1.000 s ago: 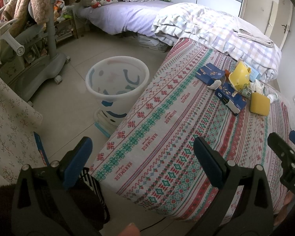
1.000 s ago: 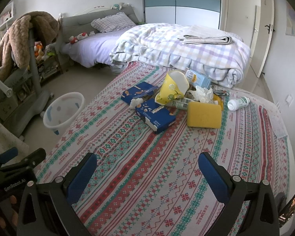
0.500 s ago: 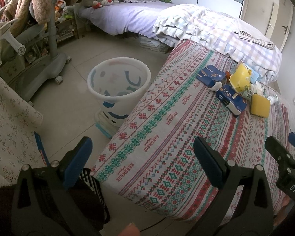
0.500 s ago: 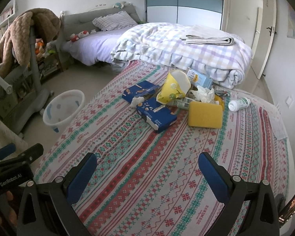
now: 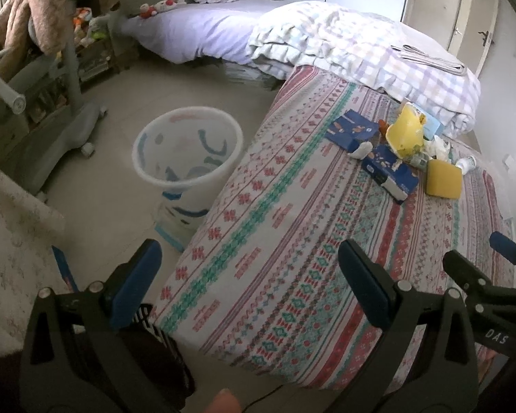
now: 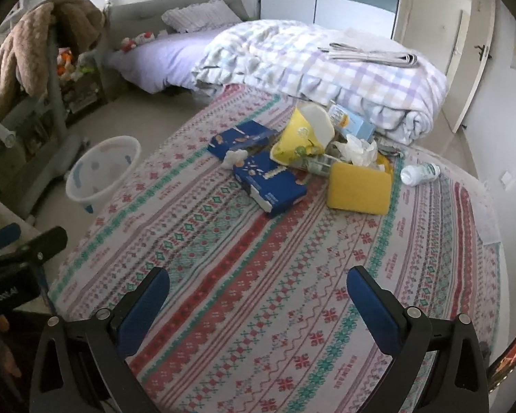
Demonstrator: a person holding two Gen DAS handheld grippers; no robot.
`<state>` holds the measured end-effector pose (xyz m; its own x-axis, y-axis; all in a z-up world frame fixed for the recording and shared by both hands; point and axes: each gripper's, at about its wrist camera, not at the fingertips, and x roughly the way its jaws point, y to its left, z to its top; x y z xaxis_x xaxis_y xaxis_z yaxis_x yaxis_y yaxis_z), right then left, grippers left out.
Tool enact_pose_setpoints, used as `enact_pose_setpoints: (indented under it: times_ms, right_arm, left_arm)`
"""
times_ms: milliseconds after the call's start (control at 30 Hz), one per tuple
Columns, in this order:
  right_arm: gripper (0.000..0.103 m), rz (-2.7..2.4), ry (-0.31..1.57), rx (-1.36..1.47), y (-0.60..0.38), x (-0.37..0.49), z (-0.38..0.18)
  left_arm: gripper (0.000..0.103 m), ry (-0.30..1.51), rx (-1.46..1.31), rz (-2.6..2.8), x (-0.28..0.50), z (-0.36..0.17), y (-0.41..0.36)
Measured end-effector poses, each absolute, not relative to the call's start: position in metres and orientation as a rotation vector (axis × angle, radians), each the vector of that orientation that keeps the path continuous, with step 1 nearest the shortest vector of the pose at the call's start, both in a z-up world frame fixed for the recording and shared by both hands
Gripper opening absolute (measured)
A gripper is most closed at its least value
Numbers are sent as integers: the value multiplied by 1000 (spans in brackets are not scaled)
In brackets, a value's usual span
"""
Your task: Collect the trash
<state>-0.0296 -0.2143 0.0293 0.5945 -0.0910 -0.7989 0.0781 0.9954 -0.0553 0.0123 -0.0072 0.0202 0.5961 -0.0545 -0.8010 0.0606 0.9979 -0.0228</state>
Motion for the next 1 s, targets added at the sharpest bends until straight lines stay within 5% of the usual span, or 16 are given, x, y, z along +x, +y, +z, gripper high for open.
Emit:
enact_pose_setpoints:
  times_ms: [700,1000]
  right_arm:
    - [103,-234,990,2,-298,19,51]
    - [102,-244,1082,182,-360,61,25]
  left_arm:
    - [102,946,230,-194,78,28,-87]
    - [102,1021,253,-303,128,-12,-117]
